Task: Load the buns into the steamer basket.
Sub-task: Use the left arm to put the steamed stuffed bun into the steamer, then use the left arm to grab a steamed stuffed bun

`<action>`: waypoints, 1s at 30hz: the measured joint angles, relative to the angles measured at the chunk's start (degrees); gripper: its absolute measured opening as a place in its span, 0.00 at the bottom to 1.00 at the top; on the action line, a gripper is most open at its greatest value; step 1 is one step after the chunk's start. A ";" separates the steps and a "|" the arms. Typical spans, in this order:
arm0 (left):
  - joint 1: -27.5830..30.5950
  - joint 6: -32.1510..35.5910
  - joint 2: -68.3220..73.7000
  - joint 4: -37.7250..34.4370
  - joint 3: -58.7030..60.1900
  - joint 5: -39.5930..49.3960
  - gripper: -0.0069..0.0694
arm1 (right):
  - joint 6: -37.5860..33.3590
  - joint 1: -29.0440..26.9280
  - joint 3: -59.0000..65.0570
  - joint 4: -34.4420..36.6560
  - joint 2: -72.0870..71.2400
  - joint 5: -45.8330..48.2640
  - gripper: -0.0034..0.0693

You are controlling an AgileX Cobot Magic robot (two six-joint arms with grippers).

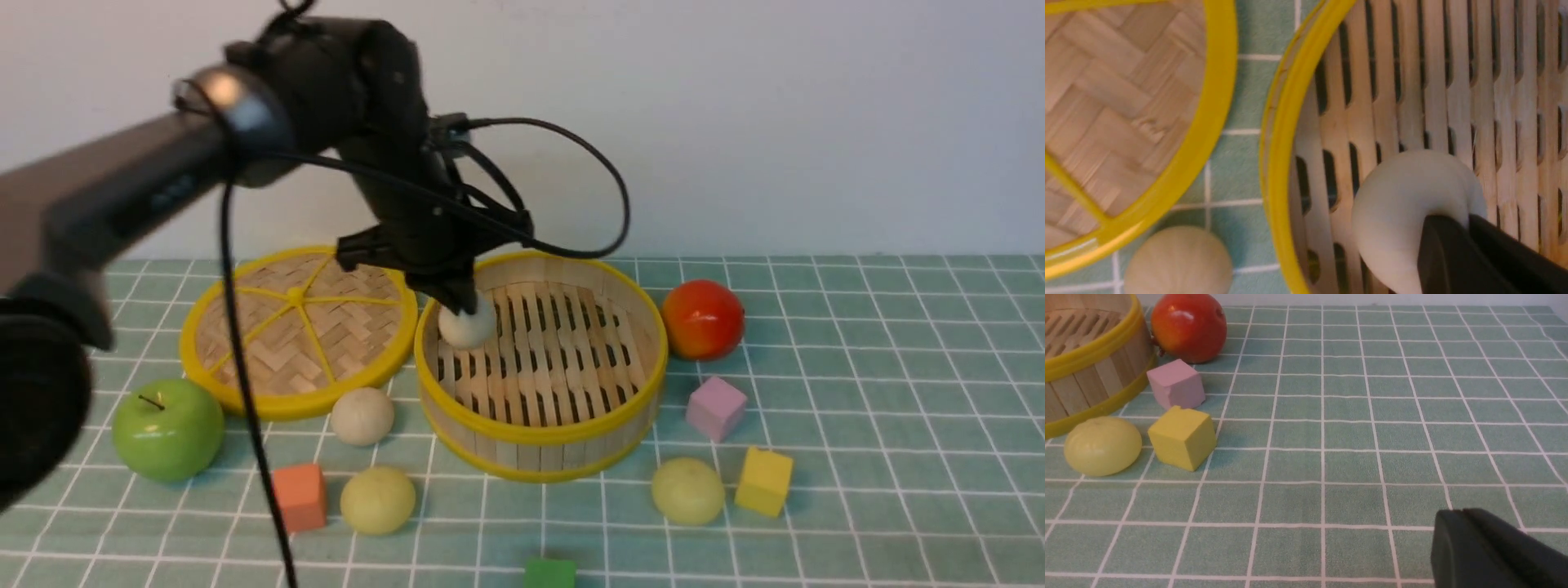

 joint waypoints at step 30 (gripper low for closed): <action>-0.38 -1.44 -13.61 15.03 0.98 9.84 0.63 | 0.00 0.00 0.00 0.00 0.00 0.00 0.10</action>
